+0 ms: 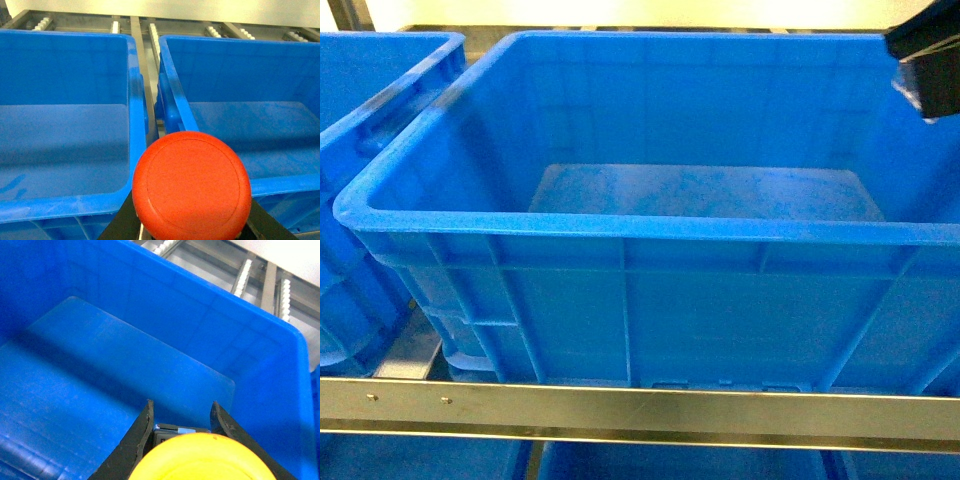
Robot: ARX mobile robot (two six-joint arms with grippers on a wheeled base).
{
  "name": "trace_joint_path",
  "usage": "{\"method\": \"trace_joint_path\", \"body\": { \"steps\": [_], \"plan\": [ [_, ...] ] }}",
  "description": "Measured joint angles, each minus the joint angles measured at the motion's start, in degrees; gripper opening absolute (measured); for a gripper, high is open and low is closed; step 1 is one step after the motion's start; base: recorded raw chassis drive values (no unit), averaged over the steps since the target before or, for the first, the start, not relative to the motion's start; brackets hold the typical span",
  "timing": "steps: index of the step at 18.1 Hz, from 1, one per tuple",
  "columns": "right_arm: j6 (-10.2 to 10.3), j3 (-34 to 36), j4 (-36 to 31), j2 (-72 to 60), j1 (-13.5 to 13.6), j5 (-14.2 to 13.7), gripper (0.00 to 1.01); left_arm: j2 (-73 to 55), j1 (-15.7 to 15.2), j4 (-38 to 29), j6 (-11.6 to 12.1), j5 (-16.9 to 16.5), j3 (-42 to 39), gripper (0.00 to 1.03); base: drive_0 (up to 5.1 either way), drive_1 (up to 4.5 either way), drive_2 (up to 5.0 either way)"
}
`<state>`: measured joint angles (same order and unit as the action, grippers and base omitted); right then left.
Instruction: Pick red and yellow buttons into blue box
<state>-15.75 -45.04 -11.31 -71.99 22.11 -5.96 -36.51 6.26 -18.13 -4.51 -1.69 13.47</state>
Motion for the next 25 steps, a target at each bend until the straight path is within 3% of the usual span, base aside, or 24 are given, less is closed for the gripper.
{"method": "trace_joint_path", "body": {
  "steps": [3, 7, 12, 17, 19, 22, 23, 25],
  "plan": [
    [-0.83, -10.08, 8.90, -9.42, 1.18, 1.95, 0.29, 0.02, 0.00, 0.00, 0.00, 0.00, 0.00, 0.25, 0.0, 0.00, 0.0],
    [-0.83, -18.03, 16.81, -18.97, 1.84, 2.54, 0.29, 0.02, 0.00, -0.02, 0.00, 0.00, 0.00, 0.25, 0.0, 0.00, 0.0],
    [-0.66, -28.76, 30.86, -27.65, -1.27, 3.72, 0.29, 0.02, 0.00, -0.02, 0.00, 0.00, 0.00, 0.25, 0.0, 0.00, 0.0],
    [-3.45, -31.23, 33.18, -28.55, -2.86, 1.88, 0.29, 0.02, 0.00, 0.00, 0.00, 0.00, 0.00, 0.25, 0.0, 0.00, 0.0],
    [-4.57, -31.10, 33.99, -29.09, -3.04, 2.32, 0.46, 0.02, 0.00, 0.00, 0.00, 0.00, 0.00, 0.25, 0.0, 0.00, 0.0],
    [-4.68, -29.99, 31.76, -29.16, -3.23, 3.02, 0.84, 0.02, 0.00, 0.00, 0.00, 0.00, 0.00, 0.25, 0.0, 0.00, 0.0],
    [-3.85, -29.11, 29.18, -29.09, -3.89, 3.50, 0.97, 0.02, 0.00, 0.00, 0.00, 0.00, 0.00, 0.25, 0.0, 0.00, 0.0],
    [-3.45, -27.98, 26.99, -27.69, -5.42, 4.59, 0.97, 0.02, 0.00, -0.04, 0.00, 0.00, 0.00, 0.25, 0.0, 0.00, 0.0]
  ]
}}
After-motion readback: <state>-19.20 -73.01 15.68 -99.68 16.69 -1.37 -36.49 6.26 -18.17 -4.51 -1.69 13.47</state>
